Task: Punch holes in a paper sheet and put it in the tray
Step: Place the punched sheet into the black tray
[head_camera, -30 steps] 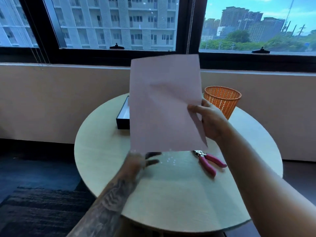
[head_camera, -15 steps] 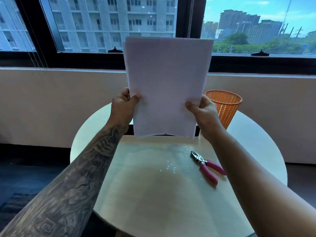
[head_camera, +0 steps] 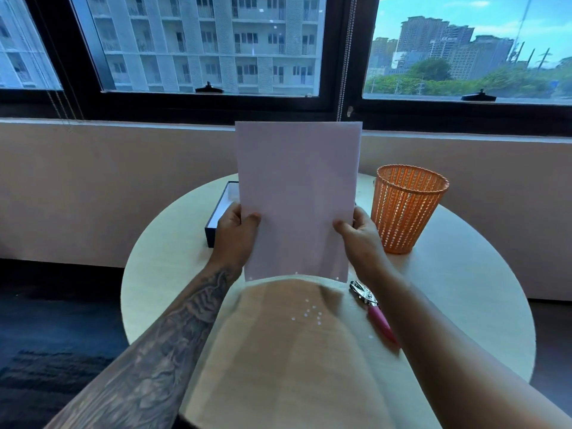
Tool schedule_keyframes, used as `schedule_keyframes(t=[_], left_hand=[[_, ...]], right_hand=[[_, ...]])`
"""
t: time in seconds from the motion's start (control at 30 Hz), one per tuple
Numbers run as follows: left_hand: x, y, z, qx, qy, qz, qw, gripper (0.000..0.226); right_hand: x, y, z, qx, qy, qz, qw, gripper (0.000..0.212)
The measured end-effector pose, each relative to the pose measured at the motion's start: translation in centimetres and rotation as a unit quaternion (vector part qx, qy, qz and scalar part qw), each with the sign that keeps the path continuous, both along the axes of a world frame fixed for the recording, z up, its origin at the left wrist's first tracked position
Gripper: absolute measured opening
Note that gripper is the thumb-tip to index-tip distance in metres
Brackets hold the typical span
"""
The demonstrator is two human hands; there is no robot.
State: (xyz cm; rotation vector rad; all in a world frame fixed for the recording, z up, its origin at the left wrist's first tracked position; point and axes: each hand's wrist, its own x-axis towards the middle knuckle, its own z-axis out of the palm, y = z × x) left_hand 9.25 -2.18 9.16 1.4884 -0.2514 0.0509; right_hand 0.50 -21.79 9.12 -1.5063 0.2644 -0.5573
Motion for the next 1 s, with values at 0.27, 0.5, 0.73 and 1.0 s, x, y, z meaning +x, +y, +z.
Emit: schedule_keyframes(t=[0.27,0.5,0.73,1.0], left_hand=[[0.1,-0.3,-2.0,0.005,0.024,0.010,1.000,0.022],[2.2,-1.3,-0.1,-0.103,0.098,0.083,0.986,0.014],[3.3,-5.0,0.5,-0.271,0.175,0.032,0.946,0.018],[9.4,-0.9,2.2,-0.168,0.100,0.081,0.977,0.022]], right_hand=[[0.6,-0.2,-2.1,-0.018,0.035,-0.011,0.999,0.035],[0.8,-1.0,-2.3,0.025,0.065,-0.125,0.990,0.067],[2.8,1.2,-2.3,0.091,0.105,0.032,0.990,0.015],[5.1,-5.0,0.9,-0.015,0.118,-0.035,0.992,0.014]])
